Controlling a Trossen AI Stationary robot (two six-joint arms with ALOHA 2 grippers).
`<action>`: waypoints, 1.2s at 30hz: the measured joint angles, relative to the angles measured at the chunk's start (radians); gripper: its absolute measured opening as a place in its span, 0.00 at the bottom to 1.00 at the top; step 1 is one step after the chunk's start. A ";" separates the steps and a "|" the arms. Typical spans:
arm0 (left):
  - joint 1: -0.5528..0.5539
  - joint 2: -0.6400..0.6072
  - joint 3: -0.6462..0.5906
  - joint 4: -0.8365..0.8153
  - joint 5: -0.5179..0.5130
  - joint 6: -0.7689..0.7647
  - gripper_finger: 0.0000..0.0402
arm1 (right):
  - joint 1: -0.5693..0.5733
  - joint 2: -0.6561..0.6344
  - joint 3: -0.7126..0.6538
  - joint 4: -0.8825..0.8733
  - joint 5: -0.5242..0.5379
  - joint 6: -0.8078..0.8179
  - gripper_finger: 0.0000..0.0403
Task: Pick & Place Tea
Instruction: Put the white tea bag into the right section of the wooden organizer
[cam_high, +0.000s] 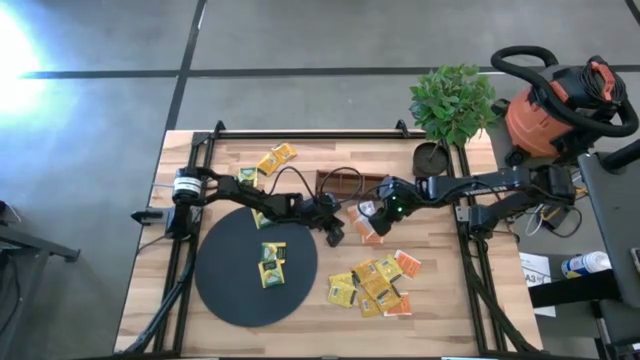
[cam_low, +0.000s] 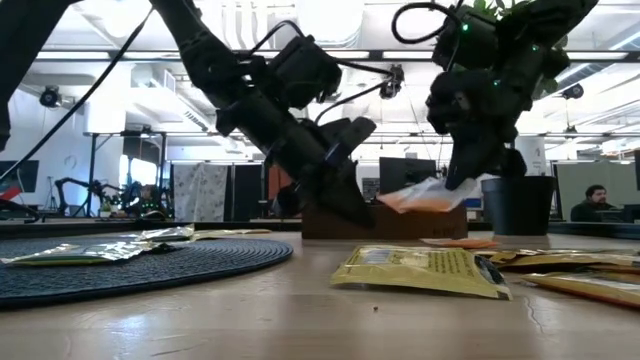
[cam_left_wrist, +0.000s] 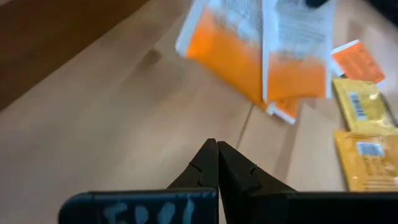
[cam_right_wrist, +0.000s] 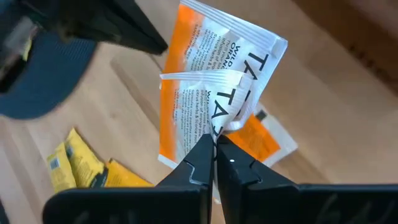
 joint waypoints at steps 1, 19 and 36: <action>-0.002 -0.001 0.001 0.010 0.000 0.000 0.00 | 0.000 0.003 -0.002 -0.003 -0.007 0.008 0.02; -0.018 -0.052 0.002 0.071 0.000 0.023 0.00 | 0.070 0.126 0.074 -0.034 0.005 -0.054 0.02; -0.018 0.074 -0.002 0.113 -0.001 -0.004 0.00 | 0.070 0.300 0.188 -0.016 -0.035 -0.059 0.02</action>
